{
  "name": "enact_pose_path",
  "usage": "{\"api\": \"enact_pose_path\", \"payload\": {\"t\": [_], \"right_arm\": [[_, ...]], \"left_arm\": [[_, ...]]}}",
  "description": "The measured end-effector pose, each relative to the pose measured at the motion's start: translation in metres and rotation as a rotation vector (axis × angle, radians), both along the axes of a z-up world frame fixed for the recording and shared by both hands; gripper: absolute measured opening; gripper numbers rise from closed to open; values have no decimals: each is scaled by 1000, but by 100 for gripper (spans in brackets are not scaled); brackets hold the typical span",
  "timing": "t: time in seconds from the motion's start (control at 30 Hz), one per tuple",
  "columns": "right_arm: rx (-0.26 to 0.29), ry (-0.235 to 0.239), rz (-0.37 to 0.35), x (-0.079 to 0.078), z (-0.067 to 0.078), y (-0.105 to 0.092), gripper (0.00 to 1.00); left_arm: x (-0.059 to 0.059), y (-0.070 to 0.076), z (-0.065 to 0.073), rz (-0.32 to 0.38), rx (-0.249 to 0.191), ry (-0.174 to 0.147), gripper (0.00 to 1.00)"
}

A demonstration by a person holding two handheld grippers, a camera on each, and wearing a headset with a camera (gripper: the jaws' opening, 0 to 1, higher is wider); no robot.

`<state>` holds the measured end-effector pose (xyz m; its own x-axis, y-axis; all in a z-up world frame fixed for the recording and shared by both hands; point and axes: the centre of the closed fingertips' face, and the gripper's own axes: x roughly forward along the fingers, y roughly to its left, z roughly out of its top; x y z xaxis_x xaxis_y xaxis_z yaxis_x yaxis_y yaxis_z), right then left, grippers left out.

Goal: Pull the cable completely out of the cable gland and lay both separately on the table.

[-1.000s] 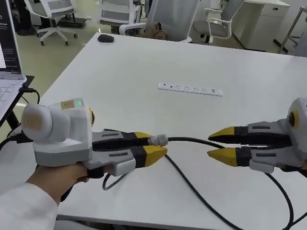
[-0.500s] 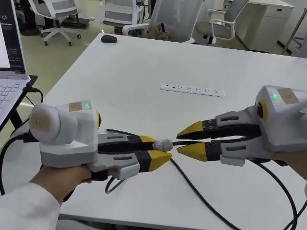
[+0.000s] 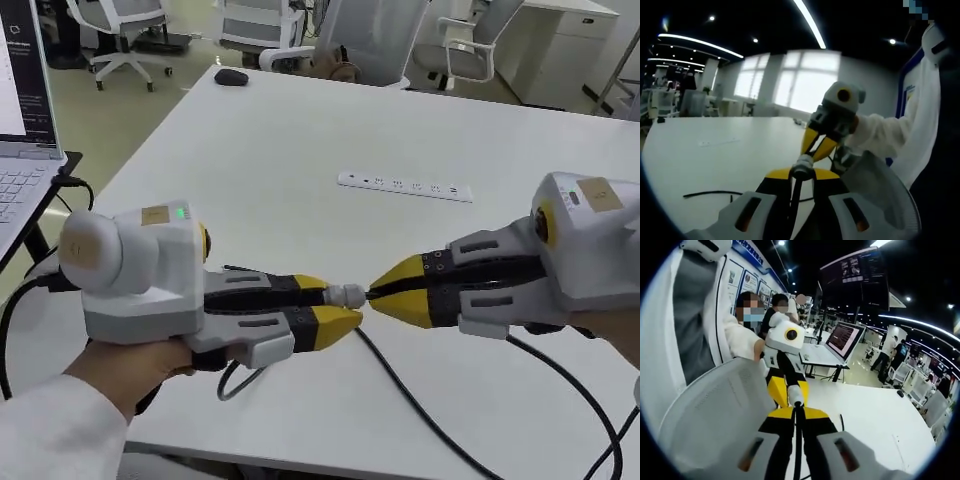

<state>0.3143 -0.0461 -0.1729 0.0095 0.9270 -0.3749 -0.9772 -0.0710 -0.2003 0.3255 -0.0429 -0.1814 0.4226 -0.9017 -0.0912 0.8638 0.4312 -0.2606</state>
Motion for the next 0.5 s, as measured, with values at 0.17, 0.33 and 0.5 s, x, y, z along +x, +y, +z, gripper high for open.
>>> {"api": "enact_pose_path", "payload": {"t": [0.17,0.33,0.5], "right_arm": [[63,8,-5,-1,16,-1,3],[68,3,-5,-1,17,-1,3],[80,10,-6,-3,18,2,3]], "left_arm": [[-1,-1,14,-6,-82,-30,17],[-3,-4,17,-11,-94,-41,19],[-3,0,23,-13,-133,-25,18]]}}
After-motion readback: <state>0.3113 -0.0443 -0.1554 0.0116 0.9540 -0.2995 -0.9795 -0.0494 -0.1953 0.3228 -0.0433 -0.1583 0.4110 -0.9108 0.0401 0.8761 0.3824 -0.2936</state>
